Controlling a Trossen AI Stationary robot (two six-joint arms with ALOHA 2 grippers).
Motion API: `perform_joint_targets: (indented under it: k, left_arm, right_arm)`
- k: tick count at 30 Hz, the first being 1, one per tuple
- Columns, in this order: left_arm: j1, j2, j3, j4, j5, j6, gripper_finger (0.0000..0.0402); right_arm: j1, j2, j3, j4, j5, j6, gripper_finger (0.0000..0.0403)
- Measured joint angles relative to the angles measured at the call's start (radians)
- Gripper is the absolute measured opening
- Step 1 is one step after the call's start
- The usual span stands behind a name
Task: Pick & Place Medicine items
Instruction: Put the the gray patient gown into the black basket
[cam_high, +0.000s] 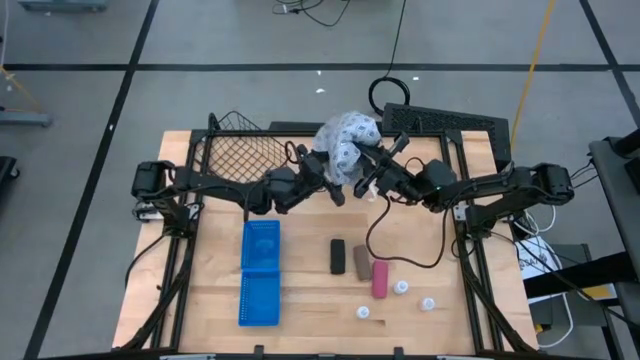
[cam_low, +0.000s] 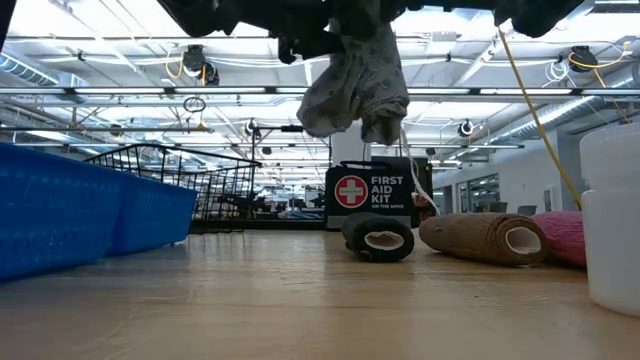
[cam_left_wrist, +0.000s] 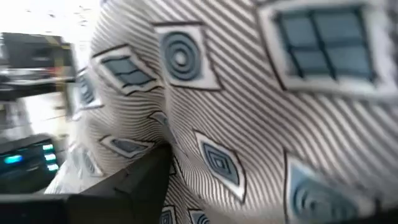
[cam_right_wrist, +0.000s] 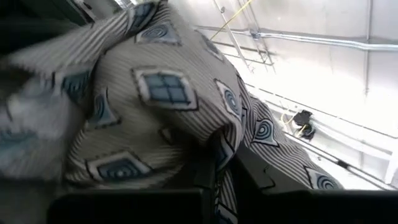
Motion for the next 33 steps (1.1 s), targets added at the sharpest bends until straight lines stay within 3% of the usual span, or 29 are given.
perform_joint_targets:
  k: [4, 16, 19, 23, 28, 33]
  left_arm:
    - [-0.005, 0.000, 0.000, 0.004, -0.033, 0.031, 0.0238]
    - [-0.011, -0.001, 0.000, 0.023, 0.052, 0.022, 0.0212]
    - [-0.014, -0.001, 0.000, 0.023, 0.052, 0.048, 0.0151]
    - [-0.024, -0.013, 0.000, -0.001, 0.051, 0.111, 0.0032]
    - [-0.036, -0.108, -0.007, -0.169, -0.030, 0.130, 0.0030]
    - [-0.019, -0.315, -0.095, -0.274, -0.034, 0.050, 0.0030]
  right_arm:
    - [0.020, 0.000, 0.000, -0.010, 0.025, 0.012, 0.0013]
    - [0.034, -0.001, 0.000, -0.019, 0.017, 0.106, 0.0013]
    - [0.034, -0.001, 0.000, -0.032, 0.017, 0.126, 0.0013]
    - [0.034, -0.001, 0.000, -0.051, 0.016, 0.171, 0.0024]
    - [0.043, -0.011, 0.002, -0.113, 0.095, 0.247, 0.0053]
    - [0.073, -0.078, -0.001, -0.244, 0.193, 0.225, 0.0087]
